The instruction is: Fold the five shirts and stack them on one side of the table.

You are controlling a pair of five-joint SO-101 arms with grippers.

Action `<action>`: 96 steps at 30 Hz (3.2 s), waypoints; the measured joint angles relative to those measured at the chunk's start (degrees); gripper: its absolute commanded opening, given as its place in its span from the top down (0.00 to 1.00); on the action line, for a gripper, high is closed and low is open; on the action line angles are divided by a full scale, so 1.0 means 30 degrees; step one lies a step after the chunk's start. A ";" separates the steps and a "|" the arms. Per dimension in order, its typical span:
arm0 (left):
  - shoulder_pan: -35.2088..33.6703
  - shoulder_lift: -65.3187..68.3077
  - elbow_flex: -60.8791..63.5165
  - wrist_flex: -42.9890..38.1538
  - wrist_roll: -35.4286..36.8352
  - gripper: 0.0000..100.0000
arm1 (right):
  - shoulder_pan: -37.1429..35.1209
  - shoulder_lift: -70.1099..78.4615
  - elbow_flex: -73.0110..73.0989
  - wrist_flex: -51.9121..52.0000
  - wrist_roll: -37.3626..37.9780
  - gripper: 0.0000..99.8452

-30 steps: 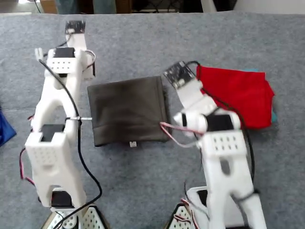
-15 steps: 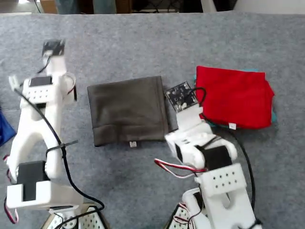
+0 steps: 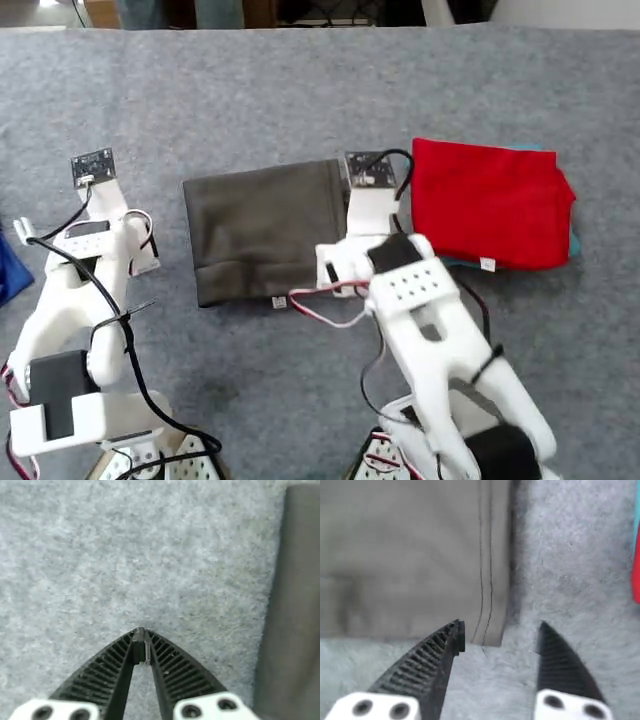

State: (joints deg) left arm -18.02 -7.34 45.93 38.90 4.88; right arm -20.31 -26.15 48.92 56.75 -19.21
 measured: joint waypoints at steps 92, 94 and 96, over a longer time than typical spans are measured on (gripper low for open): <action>0.3956 1.1311 -1.5209 0.4806 0.6740 0.97 | 0.0703 1.1165 -0.5099 -0.4689 -0.0821 0.98; 0.3985 1.1604 -1.5297 0.4513 0.6740 0.97 | 0.0703 1.1165 -0.5099 -0.4689 -0.0821 0.98; 0.4073 1.1927 -1.5619 0.4513 0.6769 0.97 | 0.0703 1.1165 -0.5099 -0.4689 -0.0821 0.98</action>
State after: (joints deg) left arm -5.80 28.44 -0.92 52.44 25.19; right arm -18.20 7.34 33.63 42.68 -21.67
